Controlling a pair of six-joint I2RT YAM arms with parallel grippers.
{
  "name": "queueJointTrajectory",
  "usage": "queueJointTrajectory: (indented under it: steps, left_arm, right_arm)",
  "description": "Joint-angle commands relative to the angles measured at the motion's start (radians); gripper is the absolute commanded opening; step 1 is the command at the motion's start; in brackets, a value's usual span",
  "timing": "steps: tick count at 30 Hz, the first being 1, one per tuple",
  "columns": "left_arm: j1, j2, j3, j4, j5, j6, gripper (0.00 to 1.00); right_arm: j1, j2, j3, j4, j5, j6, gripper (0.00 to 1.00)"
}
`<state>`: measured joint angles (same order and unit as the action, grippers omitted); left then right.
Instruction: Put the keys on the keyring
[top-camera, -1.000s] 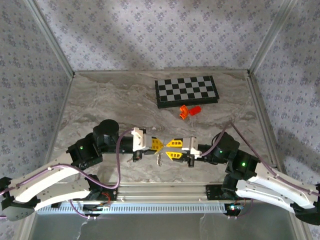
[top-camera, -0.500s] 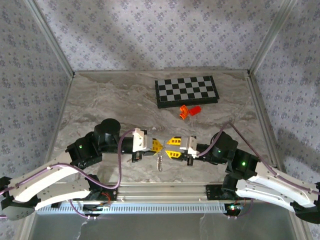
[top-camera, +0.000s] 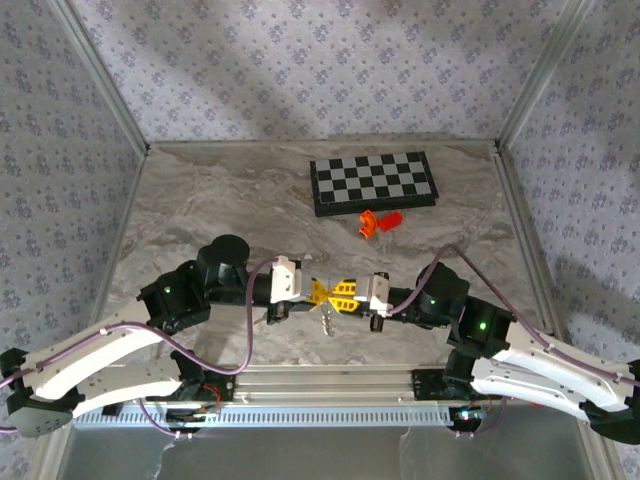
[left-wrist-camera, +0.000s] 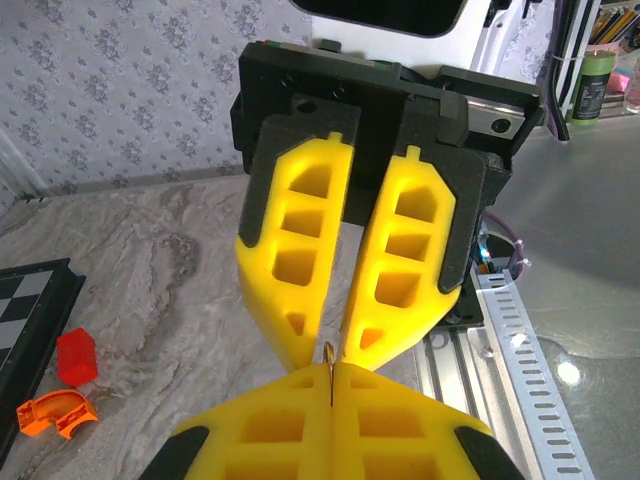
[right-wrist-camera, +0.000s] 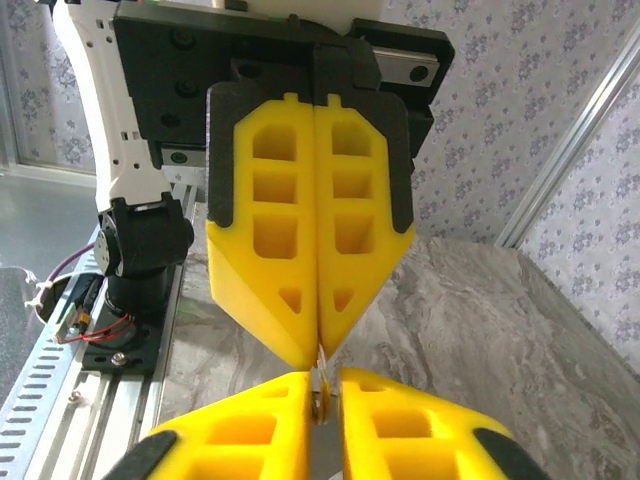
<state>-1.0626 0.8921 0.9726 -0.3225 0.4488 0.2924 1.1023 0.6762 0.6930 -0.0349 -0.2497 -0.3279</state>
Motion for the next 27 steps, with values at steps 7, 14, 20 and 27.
queueJointTrajectory:
  steps: [7, 14, 20, 27]
  left_arm:
    - [-0.005, -0.027, 0.012, 0.052, 0.006, -0.006, 0.13]
    - [-0.005, -0.120, -0.129, 0.284, -0.004, -0.114, 0.20]
    - [-0.005, -0.127, -0.161, 0.358, 0.042, -0.160, 0.25]
    - [-0.005, -0.120, -0.177, 0.419, 0.069, -0.184, 0.29]
  right_arm:
    - [0.007, -0.026, -0.001, 0.049, 0.003, 0.010, 0.00]
    - [-0.026, -0.085, -0.082, 0.202, -0.114, 0.107, 0.00]
    - [-0.085, -0.087, -0.114, 0.327, -0.216, 0.209, 0.00]
    - [-0.138, -0.076, -0.168, 0.508, -0.276, 0.326, 0.00]
